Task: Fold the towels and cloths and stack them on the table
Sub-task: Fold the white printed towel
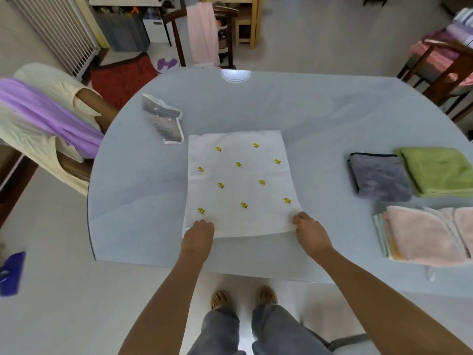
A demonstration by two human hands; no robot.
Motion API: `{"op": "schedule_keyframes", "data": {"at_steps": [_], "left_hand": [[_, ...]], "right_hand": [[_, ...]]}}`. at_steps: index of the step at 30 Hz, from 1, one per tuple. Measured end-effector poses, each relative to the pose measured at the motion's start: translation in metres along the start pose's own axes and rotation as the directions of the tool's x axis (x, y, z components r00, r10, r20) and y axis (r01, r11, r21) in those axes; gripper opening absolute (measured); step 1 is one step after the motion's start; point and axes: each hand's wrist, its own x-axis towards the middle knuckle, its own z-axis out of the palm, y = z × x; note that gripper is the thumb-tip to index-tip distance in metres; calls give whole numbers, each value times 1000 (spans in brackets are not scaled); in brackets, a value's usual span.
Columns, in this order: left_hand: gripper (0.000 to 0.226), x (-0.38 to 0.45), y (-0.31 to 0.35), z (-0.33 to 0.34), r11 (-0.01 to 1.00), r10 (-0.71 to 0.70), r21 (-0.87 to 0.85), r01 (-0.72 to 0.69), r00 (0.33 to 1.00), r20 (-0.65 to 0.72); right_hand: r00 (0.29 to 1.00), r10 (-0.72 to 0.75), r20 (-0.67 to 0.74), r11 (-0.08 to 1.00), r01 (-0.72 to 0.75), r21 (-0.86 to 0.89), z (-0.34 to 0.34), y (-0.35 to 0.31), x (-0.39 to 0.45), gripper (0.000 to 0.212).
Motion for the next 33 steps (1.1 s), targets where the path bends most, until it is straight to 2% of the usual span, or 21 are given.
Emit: {"op": "schedule_keyframes", "data": {"at_steps": [1,2,3,5,6,8,11,13,17,21,25,29,31,33], "left_hand": [[37,-3,-1,5,997,-35,-65,38,998,57],[37,-7,-1,10,995,-27,-91,30,999,30],[39,-12,1,10,994,-10,-105,4,998,-58],[53,-13,1,19,998,52,-41,-55,996,-75],[55,-11,-1,19,998,39,-35,-42,996,-79],[52,-9,-6,20,999,47,-15,-49,993,-104],[46,-10,-13,24,991,136,21,-134,980,-147],[44,-11,-19,30,985,174,14,-174,978,-118],[49,-10,-32,36,972,230,-13,-233,966,-118],[46,-8,-36,35,969,244,-27,-247,966,-89],[34,-5,-43,38,975,218,-20,-223,967,-133],[37,-6,-53,50,982,151,-89,-165,978,-143],[25,-1,-55,52,979,108,-155,-130,983,-146],[11,10,-56,44,966,-4,-259,-26,993,-116]], "right_hand": [[999,-21,34,1000,22,-20,6,5,-1,36],[997,-46,59,997,49,-54,11,9,-3,38],[995,-69,71,993,76,-94,15,14,-4,41],[989,-146,-13,975,142,-169,19,21,-3,47],[976,-205,-68,960,187,-211,18,23,0,48],[939,-323,-113,905,272,-328,17,21,4,44],[885,-448,-125,828,358,-431,20,18,5,28],[867,-486,-113,798,387,-462,26,19,8,34],[892,-445,-77,778,343,-526,18,16,16,20],[958,-284,-25,885,253,-390,17,13,21,45],[979,-187,-76,942,157,-296,22,6,22,47],[998,-60,-8,977,57,-208,27,5,20,27],[999,-44,32,977,49,-207,25,5,20,27],[998,-35,43,978,43,-205,20,3,23,29]]}}
